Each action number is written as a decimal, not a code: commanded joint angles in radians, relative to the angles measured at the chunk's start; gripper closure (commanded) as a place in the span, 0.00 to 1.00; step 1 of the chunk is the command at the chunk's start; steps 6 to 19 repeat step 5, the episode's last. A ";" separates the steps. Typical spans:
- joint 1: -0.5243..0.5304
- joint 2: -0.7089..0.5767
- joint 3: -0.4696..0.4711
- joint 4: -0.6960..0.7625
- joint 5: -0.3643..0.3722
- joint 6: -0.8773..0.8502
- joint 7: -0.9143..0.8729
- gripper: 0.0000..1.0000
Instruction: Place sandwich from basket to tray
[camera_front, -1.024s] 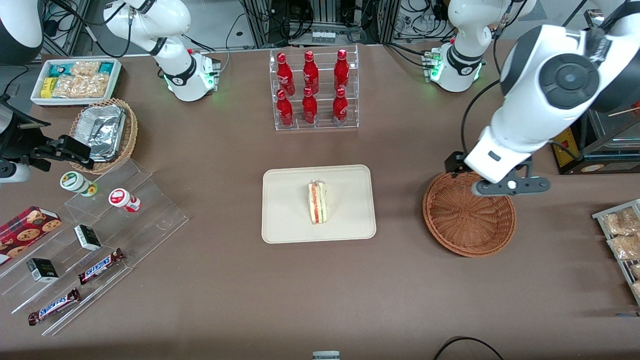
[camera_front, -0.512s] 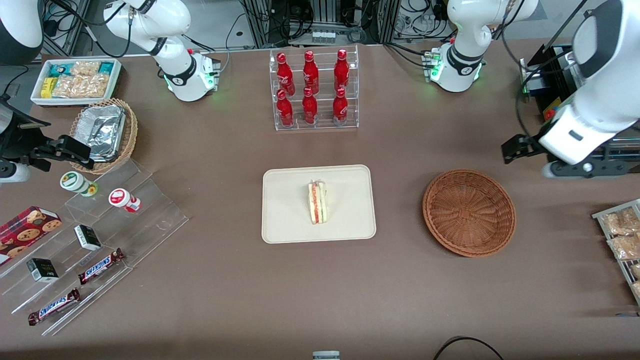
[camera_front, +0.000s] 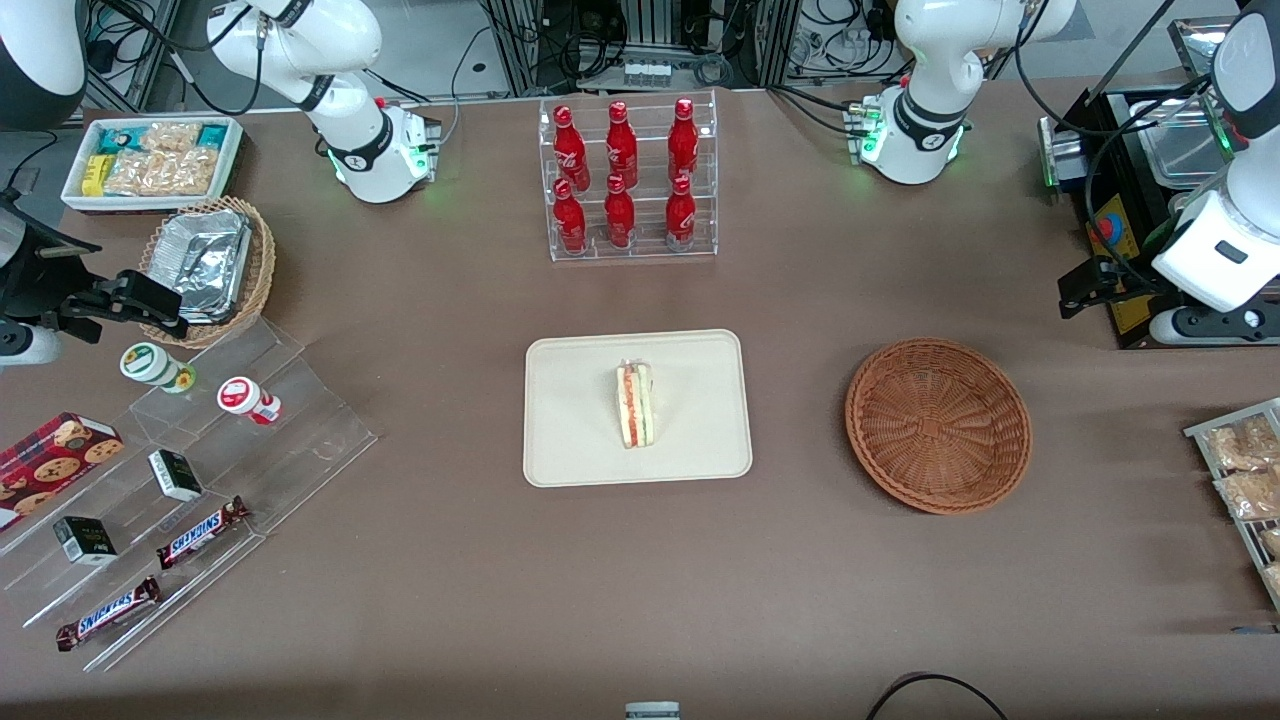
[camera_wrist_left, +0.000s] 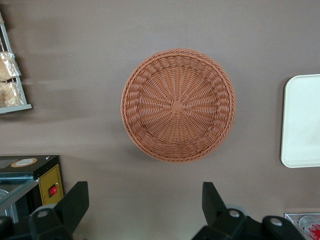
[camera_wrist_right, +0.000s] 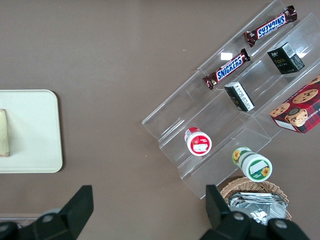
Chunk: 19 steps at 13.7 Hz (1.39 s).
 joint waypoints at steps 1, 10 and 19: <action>0.002 -0.012 0.001 0.025 -0.017 -0.001 0.016 0.00; 0.002 -0.014 0.001 0.027 -0.019 -0.006 0.006 0.00; 0.002 -0.014 0.001 0.027 -0.019 -0.006 0.006 0.00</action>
